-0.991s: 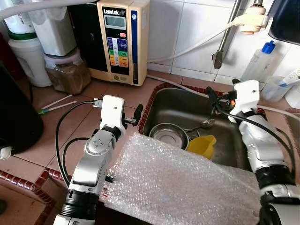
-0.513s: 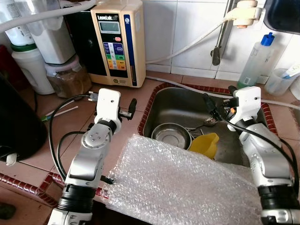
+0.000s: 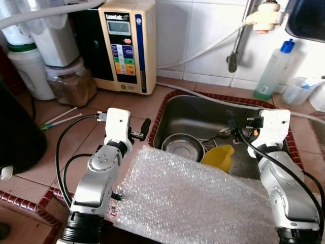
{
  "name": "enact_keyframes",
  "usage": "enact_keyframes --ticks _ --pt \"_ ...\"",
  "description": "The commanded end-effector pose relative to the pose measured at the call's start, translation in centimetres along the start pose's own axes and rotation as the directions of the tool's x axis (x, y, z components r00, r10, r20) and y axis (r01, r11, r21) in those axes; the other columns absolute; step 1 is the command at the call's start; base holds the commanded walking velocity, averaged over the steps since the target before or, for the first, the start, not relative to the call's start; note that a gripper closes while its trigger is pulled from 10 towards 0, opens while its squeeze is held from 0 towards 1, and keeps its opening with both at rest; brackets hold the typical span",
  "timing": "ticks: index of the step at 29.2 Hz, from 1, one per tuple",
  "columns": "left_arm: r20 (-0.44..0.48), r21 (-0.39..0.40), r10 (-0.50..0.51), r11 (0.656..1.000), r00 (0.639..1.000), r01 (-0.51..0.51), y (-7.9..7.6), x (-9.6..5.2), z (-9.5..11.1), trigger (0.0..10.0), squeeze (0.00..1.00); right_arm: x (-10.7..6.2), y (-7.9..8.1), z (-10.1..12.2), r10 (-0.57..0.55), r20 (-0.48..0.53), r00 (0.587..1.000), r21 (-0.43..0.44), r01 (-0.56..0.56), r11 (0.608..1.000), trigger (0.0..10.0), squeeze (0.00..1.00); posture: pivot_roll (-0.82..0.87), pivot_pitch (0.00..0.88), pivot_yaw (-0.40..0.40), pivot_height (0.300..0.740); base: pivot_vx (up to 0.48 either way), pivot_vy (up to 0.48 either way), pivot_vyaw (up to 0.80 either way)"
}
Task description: Kitchen organization
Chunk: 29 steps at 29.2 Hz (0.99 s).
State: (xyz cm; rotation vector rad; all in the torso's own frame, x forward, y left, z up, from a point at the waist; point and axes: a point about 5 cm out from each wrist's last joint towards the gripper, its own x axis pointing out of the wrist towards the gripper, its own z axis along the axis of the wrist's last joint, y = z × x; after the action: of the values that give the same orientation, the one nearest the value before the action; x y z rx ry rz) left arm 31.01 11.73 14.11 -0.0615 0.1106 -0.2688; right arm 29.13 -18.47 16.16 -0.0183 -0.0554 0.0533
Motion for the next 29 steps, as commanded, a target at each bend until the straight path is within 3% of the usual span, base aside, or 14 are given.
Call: enact_keyframes --ticks 1,2,4,6,7,11,29 --pt "-0.071 -0.046 -0.078 0.996 0.994 0.074 -0.5 -0.4 -0.5 10.0 0.00 0.1 1.2 0.3 0.040 0.015 0.999 -0.029 -0.039 0.999 10.0 0.00 0.04 0.000 0.051 0.740 0.000 0.000 -0.80" --pt "-0.085 -0.050 -0.120 0.992 0.989 0.116 -0.9 -0.6 -0.5 10.0 0.00 0.1 1.3 0.3 0.039 0.015 0.999 -0.028 -0.039 0.999 10.0 0.00 0.04 0.000 0.049 0.740 0.000 0.000 -0.80" --pt "-0.054 0.062 -0.076 0.995 0.996 0.079 -0.8 -0.8 0.0 10.0 0.00 0.2 1.2 0.3 0.014 0.008 1.000 0.005 -0.014 1.000 10.0 0.00 0.05 0.000 0.037 0.740 0.000 0.000 -0.80" --pt "-0.014 -0.028 -0.029 0.999 0.999 0.028 -0.3 -0.8 0.1 10.0 0.00 0.3 1.2 0.5 0.009 0.018 1.000 0.009 -0.009 1.000 10.0 0.00 0.06 0.000 0.028 0.740 0.000 0.000 -0.80" --pt "-0.013 -0.034 -0.021 0.999 1.000 0.021 -0.2 -0.8 0.1 10.0 0.00 0.3 1.2 0.5 0.005 0.018 1.000 0.017 -0.006 1.000 10.0 0.00 0.05 0.000 0.024 0.740 0.000 0.000 -0.80" --pt "0.026 -0.045 0.028 0.999 0.999 -0.027 0.2 -0.9 0.5 10.0 0.00 0.7 1.6 1.0 0.021 0.041 0.999 -0.036 -0.019 0.999 10.0 0.00 0.05 0.000 0.020 0.740 0.000 0.000 -0.20" --pt "0.024 -0.047 0.026 0.999 0.999 -0.024 0.2 -0.9 0.6 10.0 0.00 0.7 1.6 1.0 0.022 0.041 0.999 -0.036 -0.020 0.999 10.0 0.00 0.05 0.000 0.020 0.740 0.000 0.000 0.00"
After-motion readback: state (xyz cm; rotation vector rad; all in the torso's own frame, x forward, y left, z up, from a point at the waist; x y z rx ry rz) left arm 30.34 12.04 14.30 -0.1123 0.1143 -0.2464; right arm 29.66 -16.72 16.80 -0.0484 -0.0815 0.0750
